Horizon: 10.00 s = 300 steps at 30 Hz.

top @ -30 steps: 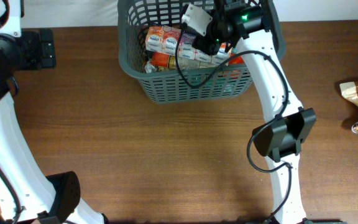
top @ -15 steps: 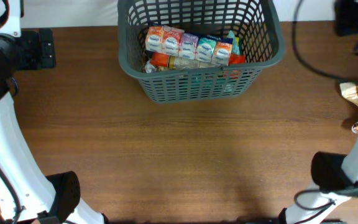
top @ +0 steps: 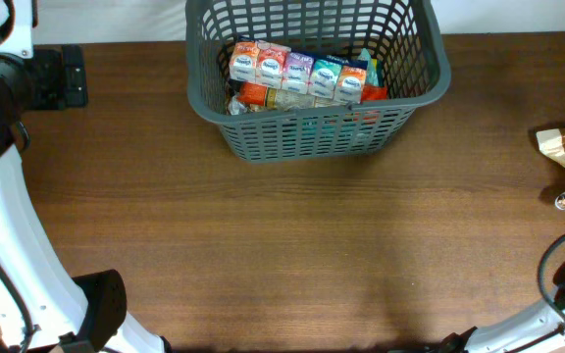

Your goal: Pack container

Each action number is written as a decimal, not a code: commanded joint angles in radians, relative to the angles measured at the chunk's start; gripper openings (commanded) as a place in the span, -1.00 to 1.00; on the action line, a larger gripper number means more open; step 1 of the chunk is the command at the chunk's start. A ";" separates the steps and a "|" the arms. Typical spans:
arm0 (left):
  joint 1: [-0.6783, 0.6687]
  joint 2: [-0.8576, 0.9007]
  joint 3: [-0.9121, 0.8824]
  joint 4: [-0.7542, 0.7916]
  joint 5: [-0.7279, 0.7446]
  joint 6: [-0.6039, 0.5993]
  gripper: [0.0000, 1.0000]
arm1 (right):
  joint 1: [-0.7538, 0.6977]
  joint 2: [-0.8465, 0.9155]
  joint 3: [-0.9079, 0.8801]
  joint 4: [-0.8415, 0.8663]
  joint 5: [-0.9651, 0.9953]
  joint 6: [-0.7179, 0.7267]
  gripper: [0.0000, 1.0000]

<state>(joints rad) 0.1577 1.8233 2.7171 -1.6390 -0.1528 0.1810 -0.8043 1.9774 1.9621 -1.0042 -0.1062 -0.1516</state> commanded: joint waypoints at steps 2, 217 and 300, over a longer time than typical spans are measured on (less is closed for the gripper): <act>0.003 -0.008 0.003 -0.001 0.003 -0.011 0.99 | -0.042 0.008 -0.180 0.150 -0.044 -0.019 0.29; 0.003 -0.008 0.003 -0.001 0.003 -0.011 0.99 | 0.716 -1.973 -1.698 0.420 -0.127 -0.041 0.98; -0.194 -1.710 -2.612 1.465 0.366 -0.010 0.99 | 0.715 -1.974 -1.806 0.418 -0.126 -0.041 0.98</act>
<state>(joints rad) -0.0326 0.1307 0.1322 -0.1452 0.2104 0.1745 -0.0971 0.0116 0.1623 -0.5858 -0.2237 -0.2043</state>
